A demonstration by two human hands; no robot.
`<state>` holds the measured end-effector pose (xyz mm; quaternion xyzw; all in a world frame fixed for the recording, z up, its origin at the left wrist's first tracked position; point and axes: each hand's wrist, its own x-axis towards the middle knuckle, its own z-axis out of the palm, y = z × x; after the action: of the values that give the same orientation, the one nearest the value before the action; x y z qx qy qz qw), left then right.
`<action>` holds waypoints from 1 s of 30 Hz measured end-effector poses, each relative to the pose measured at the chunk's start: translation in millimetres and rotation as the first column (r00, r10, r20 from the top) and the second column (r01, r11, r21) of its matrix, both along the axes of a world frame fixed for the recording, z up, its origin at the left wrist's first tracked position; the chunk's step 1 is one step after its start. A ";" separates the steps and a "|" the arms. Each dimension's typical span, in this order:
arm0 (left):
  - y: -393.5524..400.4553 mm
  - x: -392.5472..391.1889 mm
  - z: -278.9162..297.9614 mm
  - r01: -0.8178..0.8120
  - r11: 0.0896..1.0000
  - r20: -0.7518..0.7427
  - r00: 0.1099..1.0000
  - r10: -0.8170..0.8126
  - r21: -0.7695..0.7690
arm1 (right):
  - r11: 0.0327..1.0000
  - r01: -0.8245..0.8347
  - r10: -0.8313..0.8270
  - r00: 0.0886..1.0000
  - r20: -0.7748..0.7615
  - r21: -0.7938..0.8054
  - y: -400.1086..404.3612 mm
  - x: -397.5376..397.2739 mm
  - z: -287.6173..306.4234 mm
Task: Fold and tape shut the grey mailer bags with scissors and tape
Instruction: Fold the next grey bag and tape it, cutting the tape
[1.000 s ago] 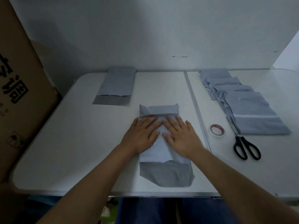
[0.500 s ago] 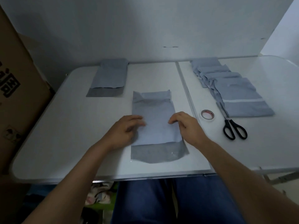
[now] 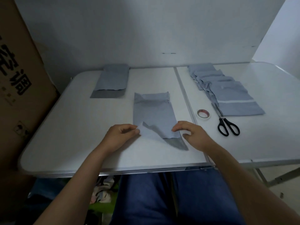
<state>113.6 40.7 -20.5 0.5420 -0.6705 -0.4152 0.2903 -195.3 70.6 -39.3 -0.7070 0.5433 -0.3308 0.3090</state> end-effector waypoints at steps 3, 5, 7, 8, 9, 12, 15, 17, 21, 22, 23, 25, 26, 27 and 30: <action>2.4 -1.8 0.4 -0.109 0.994 -0.034 0.994 0.108 -0.031 | 1.000 -0.006 0.006 0.998 0.063 -0.007 2.6 4.1 0.1; 2.5 -4.6 0.3 -0.160 0.986 -0.057 0.986 0.158 -0.038 | 0.992 0.073 -0.082 0.993 0.084 0.101 3.7 7.4 4.7; 2.8 -7.5 0.4 -0.198 0.980 -0.079 0.978 0.195 -0.030 | 0.972 0.145 -0.170 0.977 0.130 0.186 1.2 10.0 6.1; 3.0 -8.8 0.2 -0.206 0.978 -0.095 0.974 0.204 -0.019 | 0.965 0.179 -0.211 0.965 0.159 0.191 -0.6 11.9 5.2; 3.3 -10.2 -0.5 -0.213 0.977 -0.107 0.972 0.211 -0.011 | 0.956 0.221 -0.258 0.945 0.201 0.192 -2.1 15.5 5.4; 4.1 -16.9 -1.4 -0.257 0.966 -0.095 0.963 0.253 -0.027 | 0.928 0.351 -0.371 0.893 0.256 0.122 -9.2 30.3 3.9; 5.2 -26.4 1.7 -0.325 0.944 -0.042 0.946 0.323 -0.052 | 0.897 0.441 -0.441 0.881 0.175 0.039 -14.6 44.4 2.9; 6.4 -31.3 2.9 -0.346 0.934 -0.008 0.938 0.347 -0.083 | 0.888 0.460 -0.457 0.885 0.084 -0.010 -15.7 49.3 0.9; 8.5 -36.7 -1.9 -0.340 0.925 0.063 0.933 0.354 -0.167 | 0.894 0.442 -0.442 0.897 0.007 -0.069 -11.2 50.4 -0.1; 8.9 -37.6 -3.0 -0.332 0.926 0.076 0.934 0.350 -0.182 | 0.894 0.441 -0.442 0.897 -0.001 -0.079 -10.2 50.4 0.0; 8.9 -38.7 -3.6 -0.320 0.927 0.092 0.935 0.342 -0.194 | 0.894 0.440 -0.443 0.896 -0.015 -0.087 -10.0 50.6 -0.5; 8.8 -40.9 -3.2 -0.288 0.935 0.132 0.939 0.319 -0.209 | 0.895 0.434 -0.441 0.896 -0.054 -0.105 -10.9 51.5 -3.2; 9.1 -41.9 -2.9 -0.276 0.937 0.149 0.939 0.311 -0.214 | 0.895 0.432 -0.441 0.894 -0.076 -0.107 -11.8 52.1 -4.4; 9.7 -42.5 -2.4 -0.270 0.938 0.161 0.938 0.308 -0.219 | 0.895 0.432 -0.442 0.891 -0.100 -0.108 -12.5 52.7 -4.9; 12.1 -42.4 -3.7 -0.263 0.931 0.193 0.929 0.315 -0.254 | 0.903 0.410 -0.428 0.884 -0.185 -0.129 -14.5 53.3 -4.9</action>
<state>71.3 52.9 -24.2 0.6436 -0.6542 -0.2237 0.3282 -142.0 56.1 -44.2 -0.6162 0.6979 -0.3368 0.1405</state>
